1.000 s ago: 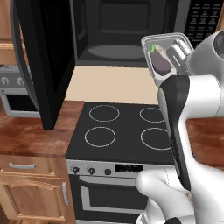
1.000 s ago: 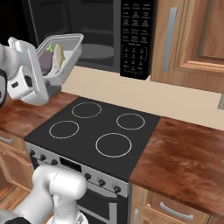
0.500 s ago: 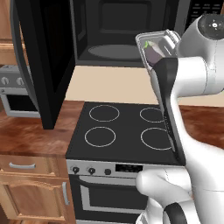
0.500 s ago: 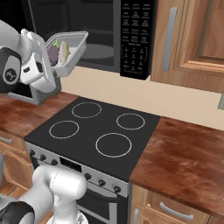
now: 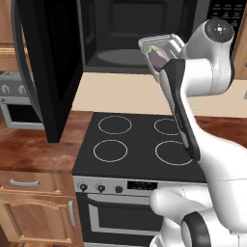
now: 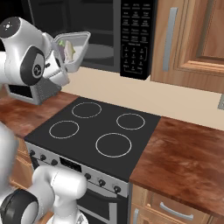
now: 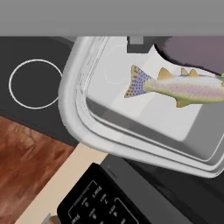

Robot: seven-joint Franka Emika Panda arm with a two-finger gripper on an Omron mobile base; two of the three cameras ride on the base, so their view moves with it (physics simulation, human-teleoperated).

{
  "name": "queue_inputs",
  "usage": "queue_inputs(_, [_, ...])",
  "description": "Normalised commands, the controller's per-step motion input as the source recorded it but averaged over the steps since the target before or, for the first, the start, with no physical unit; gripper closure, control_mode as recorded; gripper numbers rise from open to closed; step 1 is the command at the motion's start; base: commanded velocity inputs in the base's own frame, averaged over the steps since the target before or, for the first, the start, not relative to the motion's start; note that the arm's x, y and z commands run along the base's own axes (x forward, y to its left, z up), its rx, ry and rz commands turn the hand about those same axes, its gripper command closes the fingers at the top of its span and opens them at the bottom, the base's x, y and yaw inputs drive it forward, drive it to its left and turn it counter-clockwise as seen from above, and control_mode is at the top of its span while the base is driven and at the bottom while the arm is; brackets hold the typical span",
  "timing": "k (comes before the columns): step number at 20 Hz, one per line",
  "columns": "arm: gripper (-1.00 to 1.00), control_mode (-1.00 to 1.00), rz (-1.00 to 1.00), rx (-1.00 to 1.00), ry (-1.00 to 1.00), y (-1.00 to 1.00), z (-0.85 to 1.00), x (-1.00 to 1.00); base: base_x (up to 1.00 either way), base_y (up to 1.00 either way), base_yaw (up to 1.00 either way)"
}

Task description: Place the tupperware containing the fish and eggplant meal in the microwave. Close the microwave door and press the start button to reheat the meal.

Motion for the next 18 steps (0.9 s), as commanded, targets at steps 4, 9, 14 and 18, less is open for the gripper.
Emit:
queue_inputs(4, [1.0,-1.0,0.0,0.0,0.0,0.0,0.01,0.64,0.0,0.0,0.0])
queue_inputs(9, [1.0,-1.0,0.0,0.0,0.05,0.0,0.04,0.6,0.0,0.0,0.0])
queue_inputs(14, [1.0,-1.0,0.0,0.0,0.07,0.0,0.0,0.59,0.0,0.0,0.0])
queue_inputs(18, [1.0,-1.0,0.0,0.0,0.04,0.0,0.0,0.58,0.0,0.0,0.0])
